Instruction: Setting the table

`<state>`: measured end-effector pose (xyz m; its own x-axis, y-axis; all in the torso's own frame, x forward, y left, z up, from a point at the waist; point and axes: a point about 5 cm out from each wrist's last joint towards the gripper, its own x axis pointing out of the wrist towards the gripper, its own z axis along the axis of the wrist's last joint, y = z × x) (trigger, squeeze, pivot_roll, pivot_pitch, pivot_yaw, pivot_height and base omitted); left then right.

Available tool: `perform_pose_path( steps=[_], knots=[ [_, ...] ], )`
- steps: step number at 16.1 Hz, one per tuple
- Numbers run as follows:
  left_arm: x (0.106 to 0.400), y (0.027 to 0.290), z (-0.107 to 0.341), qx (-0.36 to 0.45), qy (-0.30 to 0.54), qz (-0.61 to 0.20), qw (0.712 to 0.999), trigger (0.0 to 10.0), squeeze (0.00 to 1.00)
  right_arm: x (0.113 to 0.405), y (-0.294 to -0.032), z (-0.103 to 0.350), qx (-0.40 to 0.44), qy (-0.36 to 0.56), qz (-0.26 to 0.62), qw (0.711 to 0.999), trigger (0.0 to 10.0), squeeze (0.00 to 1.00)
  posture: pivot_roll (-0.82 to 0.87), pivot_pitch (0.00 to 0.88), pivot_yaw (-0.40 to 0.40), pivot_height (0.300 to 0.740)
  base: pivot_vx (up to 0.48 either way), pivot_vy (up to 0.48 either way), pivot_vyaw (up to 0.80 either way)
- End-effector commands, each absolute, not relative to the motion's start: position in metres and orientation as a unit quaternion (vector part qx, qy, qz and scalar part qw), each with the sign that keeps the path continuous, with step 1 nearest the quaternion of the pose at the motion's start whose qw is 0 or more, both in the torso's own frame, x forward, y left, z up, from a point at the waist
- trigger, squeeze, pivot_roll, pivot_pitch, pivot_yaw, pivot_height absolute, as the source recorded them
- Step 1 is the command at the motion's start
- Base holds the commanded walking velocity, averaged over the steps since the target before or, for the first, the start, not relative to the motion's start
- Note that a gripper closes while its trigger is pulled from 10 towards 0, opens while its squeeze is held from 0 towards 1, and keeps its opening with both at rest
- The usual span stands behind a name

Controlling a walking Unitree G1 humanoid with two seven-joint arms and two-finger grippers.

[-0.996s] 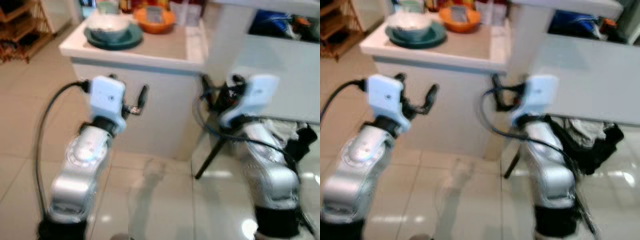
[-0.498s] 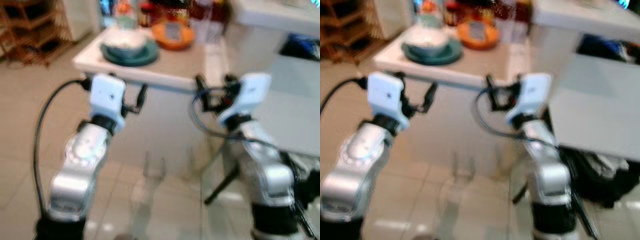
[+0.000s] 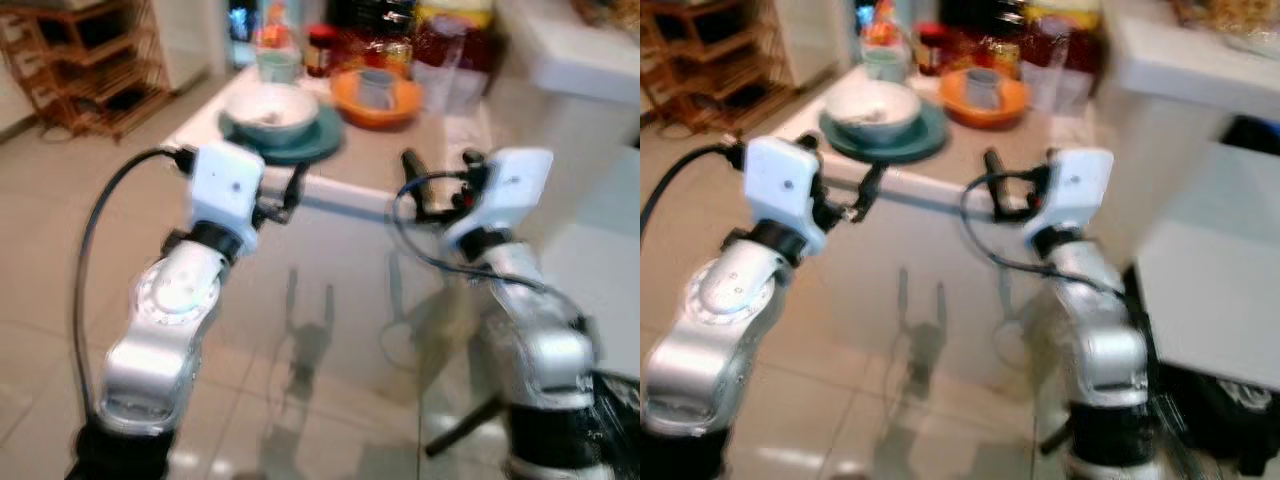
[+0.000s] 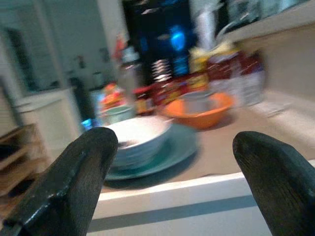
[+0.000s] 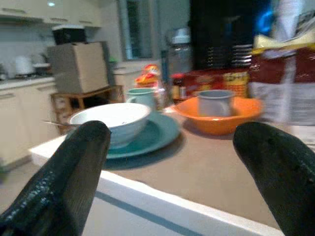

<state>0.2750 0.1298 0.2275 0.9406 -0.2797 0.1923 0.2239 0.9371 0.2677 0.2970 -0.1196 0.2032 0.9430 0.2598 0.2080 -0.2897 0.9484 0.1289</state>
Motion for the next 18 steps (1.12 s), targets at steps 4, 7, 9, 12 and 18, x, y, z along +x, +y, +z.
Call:
perform_pose_path(
  steps=[4, 7, 9, 12, 18],
  knots=[
    [0.2746, 0.1178, 0.2326, 0.119, -0.123, -0.156, 0.973, 10.0, 0.0, 0.2961, -0.1357, 0.2096, 0.082, -0.109, 0.113, 0.984, 10.0, 0.0, 0.11, 0.011, -0.053, 0.74, 0.429, 0.0, 0.0],
    [0.2744, 0.1168, 0.2333, 0.121, -0.124, -0.163, 0.971, 10.0, 0.0, 0.2965, -0.1354, 0.2102, 0.081, -0.109, 0.116, 0.984, 10.0, 0.0, 0.11, 0.011, -0.051, 0.74, 0.431, 0.0, 0.0],
    [0.2739, 0.1158, 0.234, 0.124, -0.124, -0.167, 0.97, 10.0, 0.0, 0.2986, -0.1358, 0.2111, 0.079, -0.107, 0.118, 0.984, 10.0, 0.0, 0.12, 0.011, -0.053, 0.74, 0.431, 0.0, 0.0],
    [0.2729, 0.1145, 0.2353, 0.126, -0.126, -0.171, 0.969, 10.0, 0.0, 0.3005, -0.1357, 0.2122, 0.078, -0.105, 0.122, 0.984, 10.0, 0.0, 0.12, 0.013, -0.056, 0.74, 0.433, 0.0, 0.0],
    [0.2735, 0.1167, 0.2329, 0.142, -0.117, -0.163, 0.969, 10.0, 0.0, 0.3028, -0.1334, 0.2144, 0.084, -0.106, 0.128, 0.983, 10.0, 0.0, 0.13, 0.01, -0.061, 0.74, 0.357, 0.0, 0.0]
  ],
)
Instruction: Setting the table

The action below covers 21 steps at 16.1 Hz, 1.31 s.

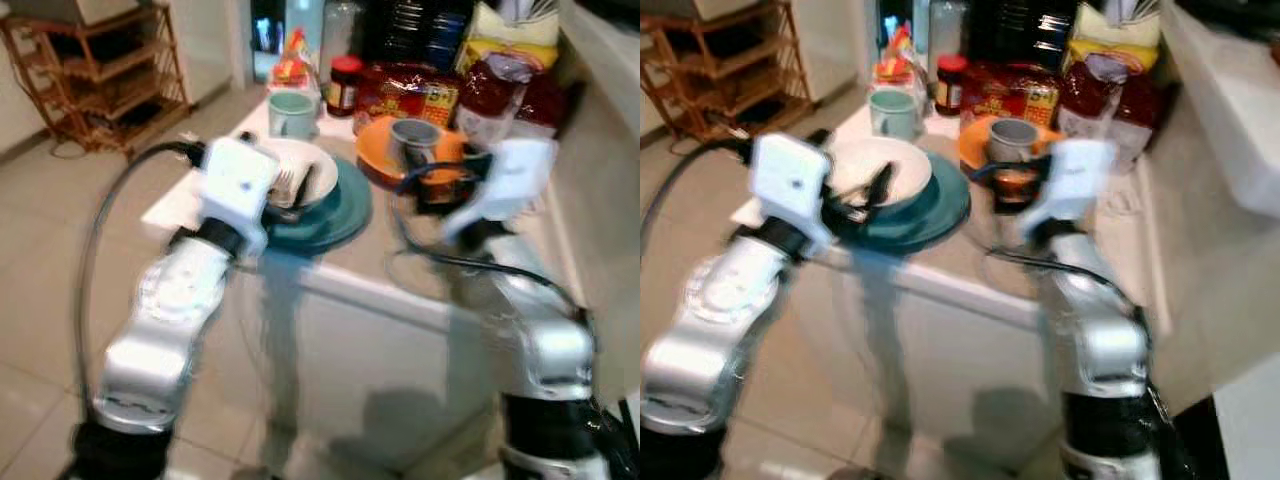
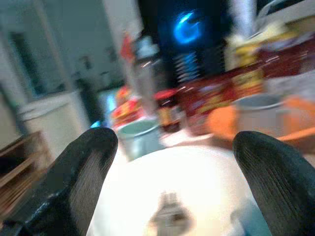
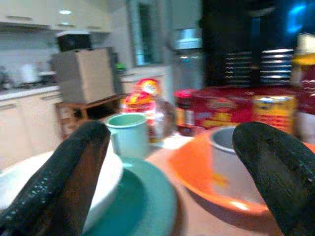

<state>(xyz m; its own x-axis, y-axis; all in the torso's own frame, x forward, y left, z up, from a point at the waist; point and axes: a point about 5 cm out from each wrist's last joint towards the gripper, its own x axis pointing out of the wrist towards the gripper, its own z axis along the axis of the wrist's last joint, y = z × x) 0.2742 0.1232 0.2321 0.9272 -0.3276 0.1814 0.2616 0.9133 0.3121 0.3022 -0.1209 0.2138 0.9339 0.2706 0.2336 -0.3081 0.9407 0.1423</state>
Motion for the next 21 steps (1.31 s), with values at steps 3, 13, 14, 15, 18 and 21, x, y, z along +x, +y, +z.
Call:
perform_pose_path(
  steps=[3, 13, 14, 15, 18, 21],
  knots=[
    [0.273, 0.115, 0.233, 0.149, -0.119, -0.166, 0.968, 10.0, 0.0, 0.305, -0.135, 0.216, 0.087, -0.109, 0.121, 0.983, 10.0, 0.0, 0.13, 0.01, -0.058, 0.74, 0.0, 0.0, 0.0],
    [0.266, 0.109, 0.244, 0.137, -0.139, -0.211, 0.958, 10.0, 0.0, 0.331, -0.147, 0.231, 0.095, -0.103, 0.11, 0.984, 10.0, 0.63, 0.15, 0.008, -0.076, 0.74, 0.0, 0.0, 0.0],
    [0.265, 0.107, 0.246, 0.137, -0.14, -0.227, 0.954, 10.0, 0.0, 0.34, -0.151, 0.23, 0.09, -0.08, 0.109, 0.987, 10.0, 1.0, 0.15, 0.007, -0.074, 0.74, 0.0, 0.0, 0.0],
    [0.264, 0.106, 0.249, 0.138, -0.135, -0.248, 0.949, 10.0, 0.0, 0.355, -0.153, 0.225, 0.058, -0.031, 0.115, 0.991, 10.0, 1.0, 0.15, 0.005, -0.07, 0.74, 0.0, 0.0, 0.0],
    [0.259, 0.097, 0.251, 0.143, -0.112, -0.309, 0.933, 10.0, 0.0, 0.386, -0.158, 0.225, 0.02, 0.035, 0.128, 0.991, 10.0, 1.0, 0.15, 0.0, -0.064, 0.74, 0.0, 0.0, 0.0],
    [0.247, 0.087, 0.248, 0.127, -0.076, -0.374, 0.915, 10.0, 0.0, 0.408, -0.168, 0.248, 0.018, 0.032, 0.097, 0.995, 10.0, 1.0, 0.15, 0.0, -0.063, 0.74, 0.0, 0.0, 0.0]
  ],
)
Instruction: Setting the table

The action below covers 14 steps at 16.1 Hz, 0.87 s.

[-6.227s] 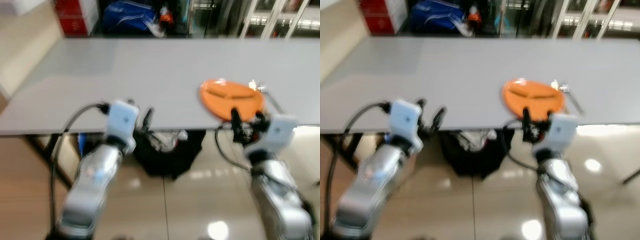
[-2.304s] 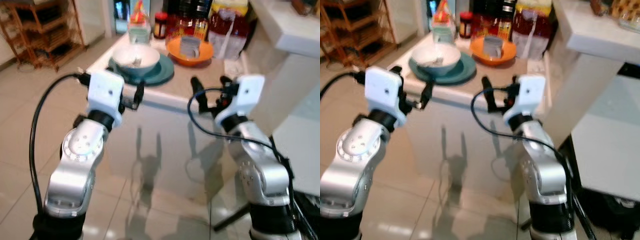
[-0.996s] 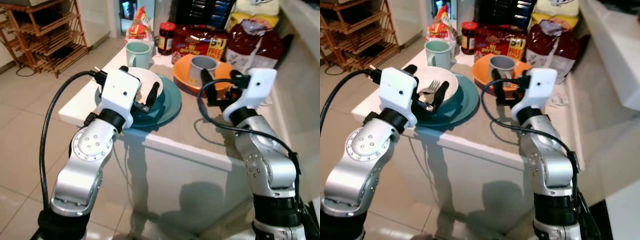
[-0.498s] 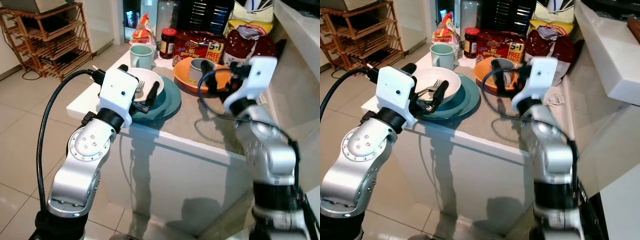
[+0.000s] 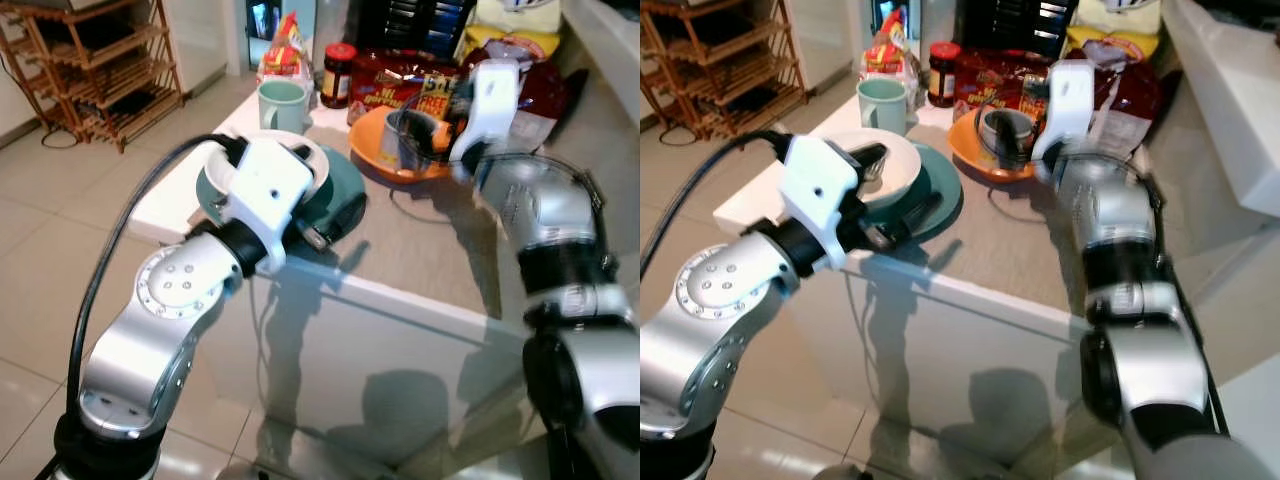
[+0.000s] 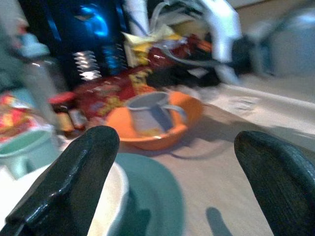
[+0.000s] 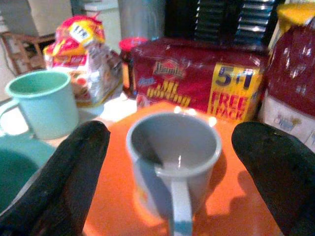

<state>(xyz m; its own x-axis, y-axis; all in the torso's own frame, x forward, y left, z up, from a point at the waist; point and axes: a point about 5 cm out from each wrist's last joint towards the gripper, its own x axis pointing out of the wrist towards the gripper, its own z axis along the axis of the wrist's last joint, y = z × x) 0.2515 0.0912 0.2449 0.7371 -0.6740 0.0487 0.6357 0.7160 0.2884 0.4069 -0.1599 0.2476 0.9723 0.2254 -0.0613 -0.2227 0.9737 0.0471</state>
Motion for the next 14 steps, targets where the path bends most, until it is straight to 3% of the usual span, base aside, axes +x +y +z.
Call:
perform_pose_path(
  steps=[1, 2, 8, 14],
  knots=[
    [0.243, 0.085, 0.248, 0.124, -0.065, -0.392, 0.909, 10.0, 0.0, 0.413, -0.17, 0.252, 0.013, 0.043, 0.099, 0.994, 10.0, 1.0, 0.15, 0.0, -0.064, 0.74, 0.0, 0.0, 0.0],
    [0.242, 0.084, 0.249, 0.125, -0.063, -0.397, 0.907, 10.0, 0.0, 0.416, -0.17, 0.252, 0.006, 0.058, 0.1, 0.993, 10.0, 0.03, 0.15, 0.0, -0.064, 0.74, 0.0, 0.0, 0.0],
    [0.243, 0.086, 0.255, 0.122, -0.051, -0.393, 0.91, 10.0, 0.0, 0.42, -0.18, 0.239, -0.038, 0.168, 0.087, 0.981, 10.0, 0.0, 0.15, 0.0, -0.074, 0.74, 0.0, 0.0, 0.0],
    [0.248, 0.09, 0.25, 0.131, -0.021, -0.373, 0.918, 10.0, 0.0, 0.417, -0.171, 0.213, 0.01, 0.194, 0.114, 0.974, 10.0, 0.0, 0.15, 0.001, -0.072, 0.74, 0.0, 0.0, 0.0]
  ],
)
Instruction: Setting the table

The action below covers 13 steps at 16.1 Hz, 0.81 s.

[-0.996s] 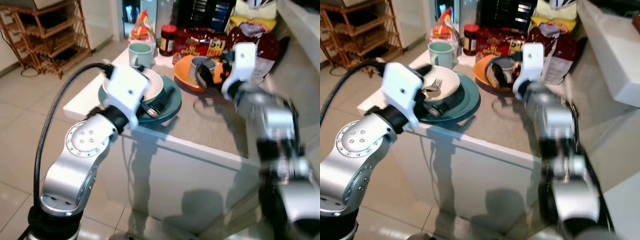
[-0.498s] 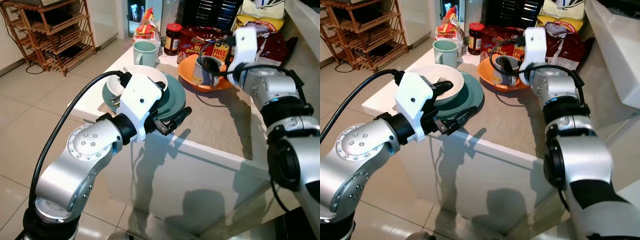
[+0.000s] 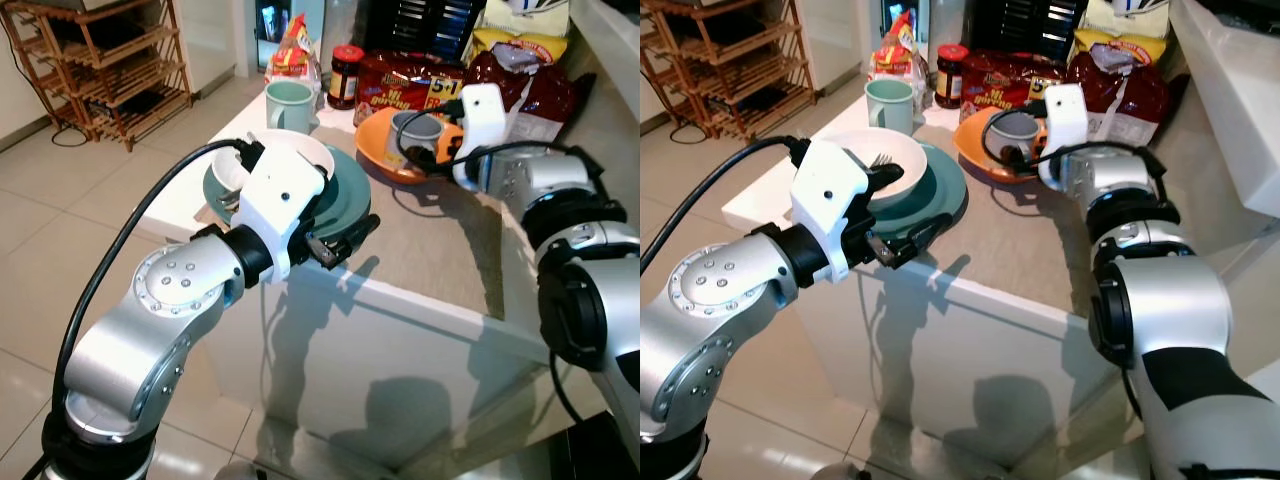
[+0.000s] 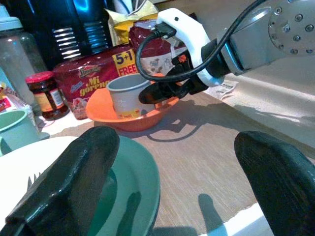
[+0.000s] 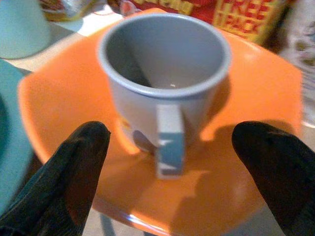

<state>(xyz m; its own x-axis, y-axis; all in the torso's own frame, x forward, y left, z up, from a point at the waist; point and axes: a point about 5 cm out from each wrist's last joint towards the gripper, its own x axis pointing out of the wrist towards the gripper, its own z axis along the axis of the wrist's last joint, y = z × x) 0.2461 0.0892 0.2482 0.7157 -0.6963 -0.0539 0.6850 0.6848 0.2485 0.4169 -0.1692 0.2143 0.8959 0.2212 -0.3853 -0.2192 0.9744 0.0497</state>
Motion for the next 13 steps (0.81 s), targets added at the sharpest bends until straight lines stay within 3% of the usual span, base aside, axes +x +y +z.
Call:
perform_pose_path(
  steps=[1, 3, 4, 13],
  knots=[
    [0.248, 0.09, 0.251, 0.131, -0.021, -0.372, 0.919, 10.0, 0.0, 0.417, -0.171, 0.211, 0.011, 0.194, 0.113, 0.974, 10.0, 0.0, 0.16, 0.003, -0.075, 0.74, 0.0, 0.0, 0.0],
    [0.247, 0.09, 0.251, 0.13, -0.02, -0.371, 0.919, 10.0, 0.0, 0.416, -0.172, 0.209, 0.005, 0.196, 0.105, 0.975, 3.9, 0.0, 0.16, 0.003, -0.076, 0.74, 0.0, 0.0, 0.0],
    [0.247, 0.09, 0.251, 0.131, -0.019, -0.37, 0.92, 10.0, 0.0, 0.416, -0.173, 0.21, 0.007, 0.196, 0.105, 0.975, 0.0, 0.0, 0.16, 0.003, -0.077, 0.74, 0.0, 0.0, 0.0],
    [0.246, 0.09, 0.251, 0.137, -0.014, -0.37, 0.919, 10.0, 0.0, 0.413, -0.175, 0.197, 0.008, 0.228, 0.085, 0.97, 0.0, 0.0, 0.17, 0.0, -0.082, 0.74, 0.0, 0.0, 0.0]
  ],
)
